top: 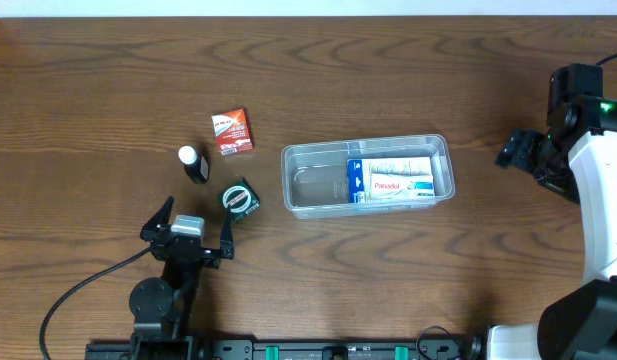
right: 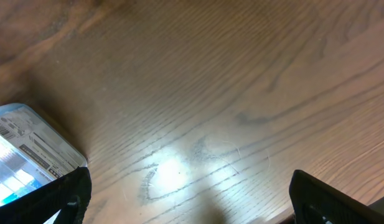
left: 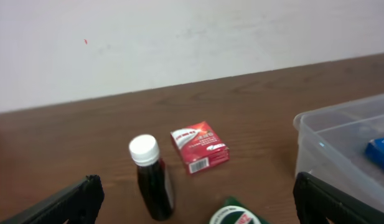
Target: Pack container
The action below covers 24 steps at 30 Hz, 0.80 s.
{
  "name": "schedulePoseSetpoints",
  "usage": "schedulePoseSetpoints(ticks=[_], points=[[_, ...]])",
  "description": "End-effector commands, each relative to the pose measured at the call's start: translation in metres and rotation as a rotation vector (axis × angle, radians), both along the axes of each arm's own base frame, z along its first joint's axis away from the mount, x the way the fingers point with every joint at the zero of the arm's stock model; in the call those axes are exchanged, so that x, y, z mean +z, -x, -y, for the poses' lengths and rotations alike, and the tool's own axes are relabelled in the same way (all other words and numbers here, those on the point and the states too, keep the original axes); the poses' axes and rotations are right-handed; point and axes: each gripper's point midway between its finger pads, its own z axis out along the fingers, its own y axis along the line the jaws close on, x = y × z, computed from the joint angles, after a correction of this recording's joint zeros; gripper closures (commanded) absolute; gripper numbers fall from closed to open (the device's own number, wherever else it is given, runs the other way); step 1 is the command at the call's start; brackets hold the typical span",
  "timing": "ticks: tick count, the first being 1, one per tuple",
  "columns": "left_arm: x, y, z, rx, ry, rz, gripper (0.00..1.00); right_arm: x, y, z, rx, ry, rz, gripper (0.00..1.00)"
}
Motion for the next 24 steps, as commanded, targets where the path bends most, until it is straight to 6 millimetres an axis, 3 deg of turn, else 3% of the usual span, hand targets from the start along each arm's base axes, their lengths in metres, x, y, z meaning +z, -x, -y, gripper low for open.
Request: schedulePoseSetpoints(ticks=[1, 7, 14, 20, 24], points=[[-0.024, 0.0, -0.001, 0.024, 0.149, -0.109, 0.02, 0.0, 0.001, 0.002, -0.011, 0.003, 0.002, 0.01], [-0.026, 0.003, -0.001, 0.045, 0.202, -0.244, 0.02, 0.0, 0.001, 0.002, -0.011, 0.003, 0.002, 0.01], [0.016, -0.003, 0.0, 0.058, 0.196, -0.387, 0.02, 0.0, 0.001, 0.002, -0.011, 0.003, 0.002, 0.01], [0.049, -0.003, 0.031, -0.169, 0.079, -0.564, 0.02, 0.0, 0.001, 0.002, -0.011, 0.003, 0.002, 0.01], [0.08, -0.014, 0.056, -0.312, 0.101, -0.573, 0.02, 0.0, 0.001, 0.002, -0.011, 0.003, 0.002, 0.01]])
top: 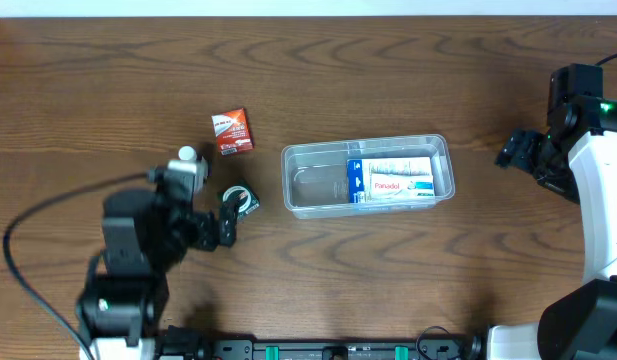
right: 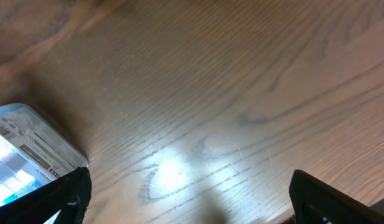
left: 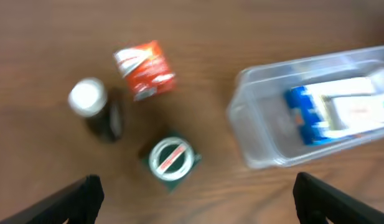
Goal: Pack container
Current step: 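Reach the left gripper to the red-and-white box and grasp it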
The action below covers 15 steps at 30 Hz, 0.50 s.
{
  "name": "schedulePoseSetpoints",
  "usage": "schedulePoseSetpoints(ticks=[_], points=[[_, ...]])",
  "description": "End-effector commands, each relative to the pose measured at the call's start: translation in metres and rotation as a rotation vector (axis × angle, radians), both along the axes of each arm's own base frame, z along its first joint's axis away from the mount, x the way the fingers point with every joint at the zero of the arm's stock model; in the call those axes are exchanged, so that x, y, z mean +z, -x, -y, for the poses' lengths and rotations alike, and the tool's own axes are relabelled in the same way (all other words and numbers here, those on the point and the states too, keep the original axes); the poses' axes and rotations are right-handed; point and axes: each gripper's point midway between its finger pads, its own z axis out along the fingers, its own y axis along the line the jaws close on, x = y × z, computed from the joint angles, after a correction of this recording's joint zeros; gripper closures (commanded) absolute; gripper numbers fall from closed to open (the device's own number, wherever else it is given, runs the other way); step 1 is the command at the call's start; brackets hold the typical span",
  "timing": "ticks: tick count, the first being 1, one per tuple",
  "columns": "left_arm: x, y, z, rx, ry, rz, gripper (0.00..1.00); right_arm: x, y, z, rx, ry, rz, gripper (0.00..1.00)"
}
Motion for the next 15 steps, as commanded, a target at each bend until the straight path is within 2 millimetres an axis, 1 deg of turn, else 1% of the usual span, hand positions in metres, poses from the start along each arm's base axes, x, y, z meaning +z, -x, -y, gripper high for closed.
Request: schedulePoseSetpoints(ticks=[1, 5, 9, 12, 13, 15], points=[[0.033, -0.007, 0.029, -0.176, 0.045, 0.05, 0.02, 0.001, 0.001, 0.003, -0.012, 0.006, 0.002, 0.01], [0.056, -0.021, 0.042, -0.231, 0.071, 0.097, 0.02, 0.001, 0.001, 0.003, -0.012, 0.006, 0.002, 0.01], [0.069, -0.028, 0.055, -0.297, 0.117, 0.157, 0.02, 0.001, 0.001, 0.003, -0.011, 0.006, 0.002, 0.01], [0.077, -0.039, 0.056, -0.283, 0.138, 0.191, 0.02, 0.001, 0.001, 0.003, -0.012, 0.006, 0.002, 0.01], [0.08, -0.046, 0.055, -0.261, 0.152, 0.203, 0.02, 0.001, 0.001, 0.003, -0.011, 0.006, 0.002, 0.01], [0.085, -0.064, 0.047, -0.155, 0.205, 0.195, 0.02, 0.001, 0.001, 0.003, -0.011, 0.006, 0.002, 0.01]])
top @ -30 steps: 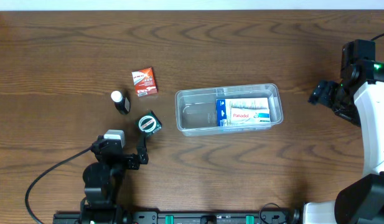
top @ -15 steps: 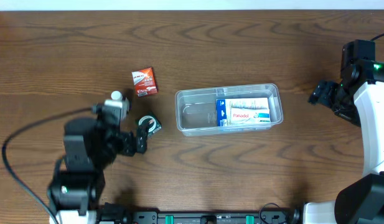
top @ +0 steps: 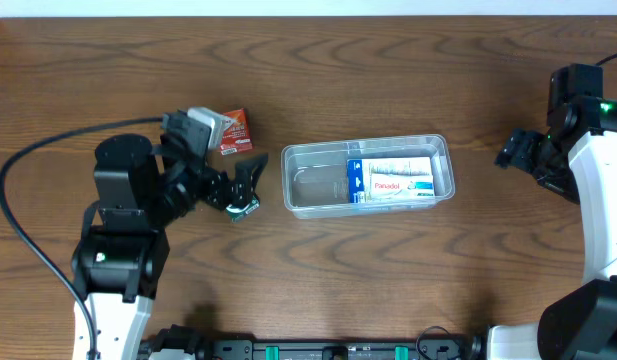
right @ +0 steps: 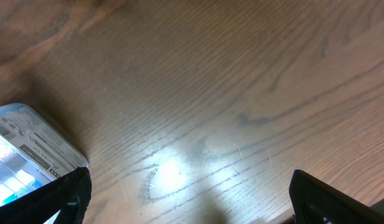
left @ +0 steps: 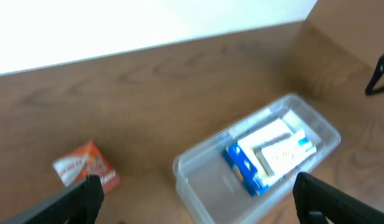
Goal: Pack container
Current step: 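Reach the left gripper to the red-and-white box and grasp it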
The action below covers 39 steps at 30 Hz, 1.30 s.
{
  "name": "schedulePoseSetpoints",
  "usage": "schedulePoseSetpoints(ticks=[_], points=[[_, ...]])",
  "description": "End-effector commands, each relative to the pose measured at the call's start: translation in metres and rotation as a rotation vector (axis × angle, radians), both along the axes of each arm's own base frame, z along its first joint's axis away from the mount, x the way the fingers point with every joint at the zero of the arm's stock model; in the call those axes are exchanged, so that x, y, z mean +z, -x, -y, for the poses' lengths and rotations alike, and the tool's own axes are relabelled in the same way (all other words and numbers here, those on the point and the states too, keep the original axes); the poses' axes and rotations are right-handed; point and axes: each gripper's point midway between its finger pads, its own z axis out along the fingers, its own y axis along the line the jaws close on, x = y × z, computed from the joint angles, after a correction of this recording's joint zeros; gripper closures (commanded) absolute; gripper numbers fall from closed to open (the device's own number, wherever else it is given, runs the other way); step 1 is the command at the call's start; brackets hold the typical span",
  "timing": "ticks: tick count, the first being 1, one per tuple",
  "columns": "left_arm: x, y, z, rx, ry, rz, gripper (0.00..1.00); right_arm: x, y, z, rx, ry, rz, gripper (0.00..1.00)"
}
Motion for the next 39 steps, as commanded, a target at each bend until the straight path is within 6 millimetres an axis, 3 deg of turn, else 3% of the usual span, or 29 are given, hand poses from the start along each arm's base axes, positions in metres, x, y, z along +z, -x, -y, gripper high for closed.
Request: schedulePoseSetpoints(ticks=[1, 6, 11, 16, 23, 31, 39], points=[[0.009, -0.023, -0.007, 0.116, 0.097, -0.049, 0.02, 0.001, 0.002, 0.003, -0.011, 0.006, 0.001, 0.01], [-0.001, -0.064, -0.012, 0.176, 0.079, -0.146, 0.02, 0.001, 0.002, 0.003, -0.012, 0.006, 0.001, 0.01], [-0.018, -0.106, -0.032, 0.331, 0.041, -0.251, 0.02, 0.001, 0.002, 0.003, -0.012, 0.006, 0.001, 0.01], [-0.029, -0.135, -0.048, 0.448, -0.051, -0.271, 0.02, 0.001, 0.002, 0.003, -0.012, 0.006, 0.001, 0.01], [-0.06, -0.154, -0.046, 0.5, -0.189, -0.328, 0.02, 0.001, 0.002, 0.003, -0.012, 0.006, 0.001, 0.01], [-0.119, -0.165, -0.051, 0.608, -0.142, -0.489, 0.02, 0.001, 0.002, 0.003, -0.012, 0.006, 0.001, 0.01], [-0.163, -0.166, -0.05, 0.647, -0.141, -0.602, 0.02, 0.001, 0.002, 0.003, -0.012, 0.006, 0.001, 0.01]])
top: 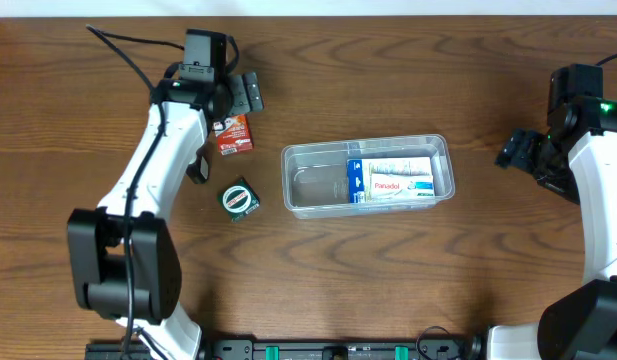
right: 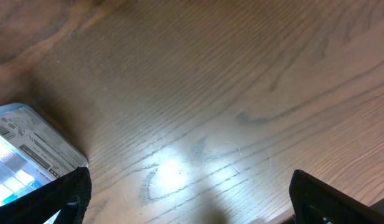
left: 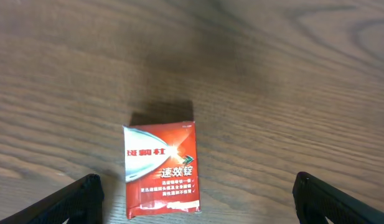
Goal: Pack container
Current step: 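Reach the left gripper to the red-and-white box and grasp it, then lift the red box with the left gripper and carry it to the container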
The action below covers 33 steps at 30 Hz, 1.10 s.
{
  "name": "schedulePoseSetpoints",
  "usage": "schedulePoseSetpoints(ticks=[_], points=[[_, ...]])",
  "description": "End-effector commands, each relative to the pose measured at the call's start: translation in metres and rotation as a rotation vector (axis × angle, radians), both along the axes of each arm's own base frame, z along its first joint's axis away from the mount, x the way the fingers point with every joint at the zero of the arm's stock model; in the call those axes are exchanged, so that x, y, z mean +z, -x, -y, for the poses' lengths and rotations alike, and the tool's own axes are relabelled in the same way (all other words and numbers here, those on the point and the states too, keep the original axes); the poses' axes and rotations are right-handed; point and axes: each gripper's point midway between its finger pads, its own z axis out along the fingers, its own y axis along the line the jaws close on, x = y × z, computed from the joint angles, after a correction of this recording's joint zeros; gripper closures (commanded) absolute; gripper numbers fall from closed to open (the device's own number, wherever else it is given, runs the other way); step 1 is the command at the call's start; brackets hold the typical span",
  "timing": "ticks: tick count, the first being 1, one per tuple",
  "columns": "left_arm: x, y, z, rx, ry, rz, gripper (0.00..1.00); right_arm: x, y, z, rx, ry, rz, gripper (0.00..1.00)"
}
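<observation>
A clear plastic container (top: 318,185) lies mid-table with a blue and white medicine box (top: 391,180) in its right half. To its left are a red box (top: 231,134), a green round tin (top: 240,198) and a dark bottle (top: 198,170), partly under my left arm. My left gripper (top: 234,97) hangs open just beyond the red box. In the left wrist view the red box (left: 162,168) lies between the wide-spread fingertips (left: 70,200). My right gripper (top: 518,150) is open, right of the container, holding nothing.
The right wrist view shows the container's corner (right: 30,146) at the lower left and bare wood elsewhere. A black cable runs from my left arm (top: 153,160) toward the table's far left edge.
My left gripper was over the tin near the container's left end, camera facing the container. It is now farther back, looking straight down on the red box. The right arm is unchanged.
My left arm first sat low at the table's front edge, open, facing the bottle and red box. Then it stood raised beside the bottle and tin, then over the tin, and now above the red box. No object has moved. The right arm stayed still.
</observation>
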Motion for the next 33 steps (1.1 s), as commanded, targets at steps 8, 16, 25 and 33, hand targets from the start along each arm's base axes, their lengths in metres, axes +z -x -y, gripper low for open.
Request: schedulePoseSetpoints(ticks=[8, 16, 25, 33], points=[[-0.054, 0.006, -0.006, 0.083, 0.0, -0.148, 0.02, 0.001, 0.001, 0.003, -0.012, 0.006, 0.002, 0.01], [-0.081, 0.013, -0.007, 0.084, -0.014, -0.221, 0.02, 0.001, 0.001, 0.003, -0.012, 0.006, 0.002, 0.01], [-0.084, 0.017, -0.019, 0.167, -0.05, -0.234, 0.02, 0.001, 0.001, 0.003, -0.012, 0.006, 0.002, 0.01], [-0.092, 0.014, -0.019, 0.154, -0.058, -0.237, 0.02, 0.001, 0.001, 0.003, -0.012, 0.006, 0.002, 0.01]])
